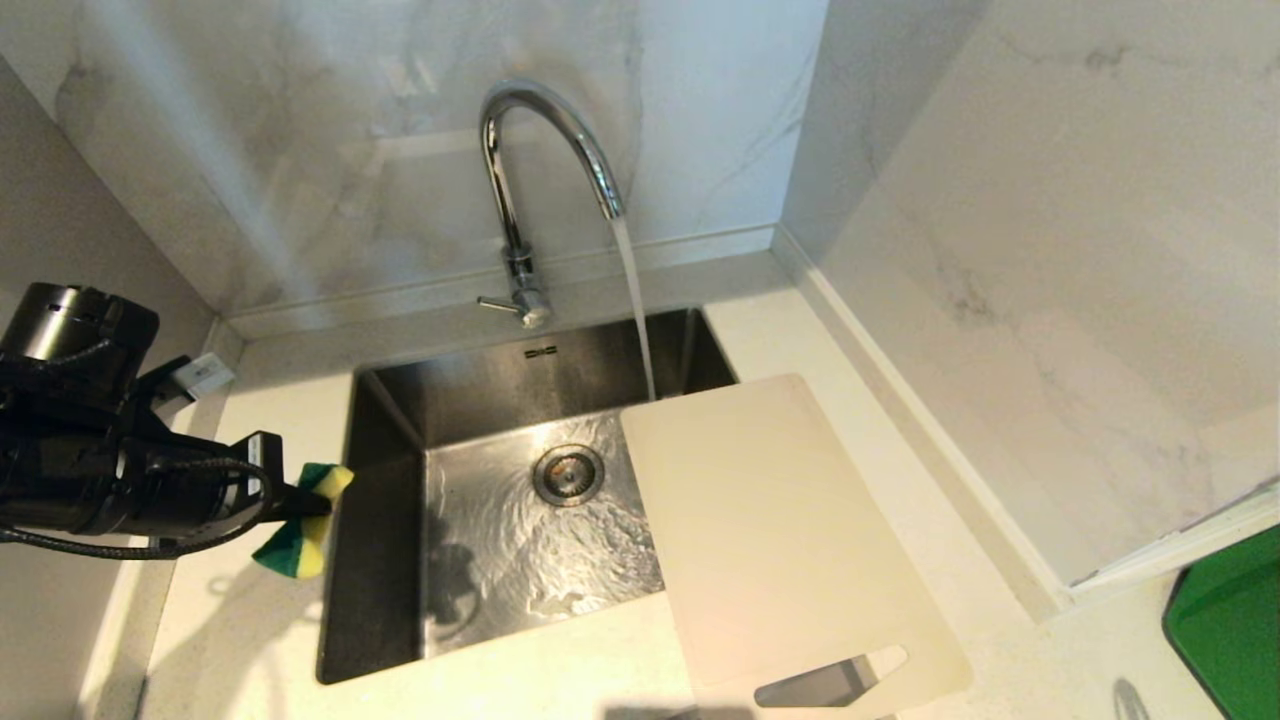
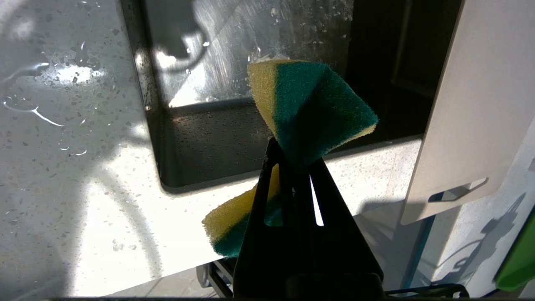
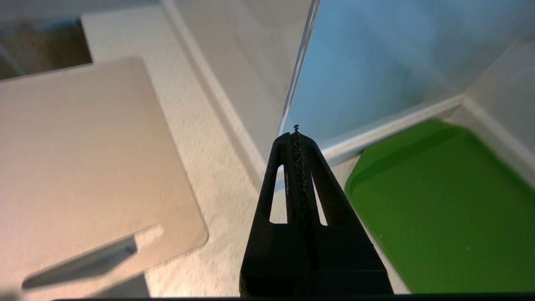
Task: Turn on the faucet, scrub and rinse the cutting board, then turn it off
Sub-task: Put down the cleaning cloth
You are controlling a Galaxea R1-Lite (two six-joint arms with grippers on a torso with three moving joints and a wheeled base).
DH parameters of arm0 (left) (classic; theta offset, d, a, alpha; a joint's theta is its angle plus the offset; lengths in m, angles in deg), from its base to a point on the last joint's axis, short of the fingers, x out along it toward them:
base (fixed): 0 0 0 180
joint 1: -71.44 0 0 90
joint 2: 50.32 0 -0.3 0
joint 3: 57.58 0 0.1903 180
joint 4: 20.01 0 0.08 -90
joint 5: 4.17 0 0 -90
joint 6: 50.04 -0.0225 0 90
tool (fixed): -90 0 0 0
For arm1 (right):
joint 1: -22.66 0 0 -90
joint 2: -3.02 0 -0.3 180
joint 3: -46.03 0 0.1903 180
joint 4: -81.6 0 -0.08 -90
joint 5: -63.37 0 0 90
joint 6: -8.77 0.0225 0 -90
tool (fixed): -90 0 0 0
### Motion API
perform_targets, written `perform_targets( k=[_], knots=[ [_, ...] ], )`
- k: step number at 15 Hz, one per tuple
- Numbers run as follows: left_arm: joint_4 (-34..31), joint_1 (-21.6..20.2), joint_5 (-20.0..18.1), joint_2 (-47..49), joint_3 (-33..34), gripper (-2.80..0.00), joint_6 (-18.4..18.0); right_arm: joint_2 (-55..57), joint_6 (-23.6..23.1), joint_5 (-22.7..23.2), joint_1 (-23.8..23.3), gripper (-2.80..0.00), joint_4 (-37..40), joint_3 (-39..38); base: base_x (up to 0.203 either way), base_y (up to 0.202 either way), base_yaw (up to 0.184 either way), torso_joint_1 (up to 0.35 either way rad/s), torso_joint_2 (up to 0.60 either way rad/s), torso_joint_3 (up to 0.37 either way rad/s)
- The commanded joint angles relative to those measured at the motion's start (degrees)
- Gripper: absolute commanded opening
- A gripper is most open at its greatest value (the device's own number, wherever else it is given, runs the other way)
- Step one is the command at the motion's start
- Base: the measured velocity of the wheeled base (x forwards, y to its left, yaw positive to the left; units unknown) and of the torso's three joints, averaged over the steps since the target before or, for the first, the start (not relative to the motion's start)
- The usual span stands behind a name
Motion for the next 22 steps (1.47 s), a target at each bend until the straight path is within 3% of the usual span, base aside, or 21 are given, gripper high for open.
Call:
perform_targets(
  k=[1, 5, 9, 12, 22],
  knots=[
    [0.0, -0.1, 0.1, 0.0, 0.1, -2.80, 0.2, -5.7, 0.0, 2.2, -0.7, -2.80, -0.1, -5.1, 0.000, 0.000, 0.000, 0.000, 0.00, 0.000],
    [0.0, -0.1, 0.3, 0.0, 0.3, -2.80, 0.1, -8.8, -0.7, 7.2, -0.8, -2.80, 7.2, -7.2, 0.000, 0.000, 0.000, 0.000, 0.00, 0.000],
    [0.0, -0.1, 0.3, 0.0, 0.3, -2.80, 0.1, -8.8, -1.5, 7.9, -0.8, -2.80, 14.1, -7.2, 0.000, 0.000, 0.000, 0.000, 0.00, 0.000],
    [0.0, -0.1, 0.3, 0.3, 0.4, -2.80, 0.0, -8.9, -1.4, 11.1, -0.8, -2.80, 18.9, -7.2, 0.000, 0.000, 0.000, 0.000, 0.00, 0.000],
    [1.9, 0.2, 0.4, 0.7, 0.1, -2.80, -0.5, -8.9, -1.1, 11.1, -0.3, -2.80, 20.2, -7.2, 0.000, 0.000, 0.000, 0.000, 0.00, 0.000]
  ],
)
